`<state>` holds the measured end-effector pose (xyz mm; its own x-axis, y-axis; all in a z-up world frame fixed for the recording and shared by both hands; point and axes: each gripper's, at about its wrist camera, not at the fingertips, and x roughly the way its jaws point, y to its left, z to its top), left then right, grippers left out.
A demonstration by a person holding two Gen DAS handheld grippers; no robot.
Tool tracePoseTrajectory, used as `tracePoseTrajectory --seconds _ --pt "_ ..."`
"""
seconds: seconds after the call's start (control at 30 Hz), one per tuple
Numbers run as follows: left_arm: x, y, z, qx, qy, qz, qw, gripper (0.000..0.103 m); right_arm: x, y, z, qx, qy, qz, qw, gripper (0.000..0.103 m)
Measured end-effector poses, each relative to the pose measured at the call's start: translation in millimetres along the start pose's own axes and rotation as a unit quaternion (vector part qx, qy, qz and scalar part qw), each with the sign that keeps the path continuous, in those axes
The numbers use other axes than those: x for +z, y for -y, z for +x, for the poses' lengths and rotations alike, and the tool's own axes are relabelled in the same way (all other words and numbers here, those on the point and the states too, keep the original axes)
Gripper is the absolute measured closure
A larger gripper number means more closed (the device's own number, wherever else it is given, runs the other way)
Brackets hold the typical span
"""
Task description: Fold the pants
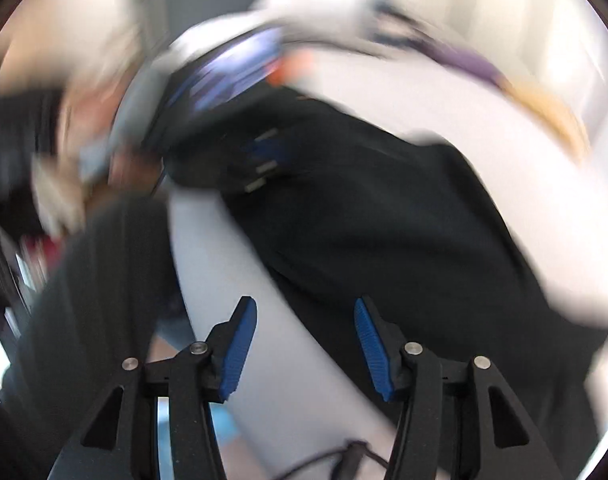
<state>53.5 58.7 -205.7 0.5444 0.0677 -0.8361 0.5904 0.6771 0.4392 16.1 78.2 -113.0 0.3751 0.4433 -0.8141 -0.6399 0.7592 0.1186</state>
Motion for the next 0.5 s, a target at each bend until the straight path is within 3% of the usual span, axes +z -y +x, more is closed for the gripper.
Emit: tracePoseTrajectory --seconds 0.1,0.2,0.27,0.33,0.4,0.5 --pt "9 3 -8 0.012 -0.016 0.019 0.9996 0.092 -26 82 -38 0.009 0.042 0.170 0.985 0.048" --pt "29 0 -30 -0.008 0.008 -0.010 0.9999 0.092 -55 171 -61 0.006 0.089 0.332 0.939 0.048" --pt "44 5 -43 -0.012 0.024 -0.021 0.9994 0.092 -72 221 -74 0.008 0.132 0.415 0.900 0.048" --pt "59 6 -36 -0.019 0.016 -0.032 0.9992 0.092 -84 263 -80 0.016 0.167 0.481 0.861 0.048" --pt "63 7 -10 -0.042 -0.028 -0.052 0.9973 0.092 -88 292 -78 0.033 0.179 0.522 0.833 0.048" --pt "60 -1 6 -0.067 -0.035 -0.107 0.9914 0.092 -90 323 -71 0.041 0.195 0.553 0.809 0.048"
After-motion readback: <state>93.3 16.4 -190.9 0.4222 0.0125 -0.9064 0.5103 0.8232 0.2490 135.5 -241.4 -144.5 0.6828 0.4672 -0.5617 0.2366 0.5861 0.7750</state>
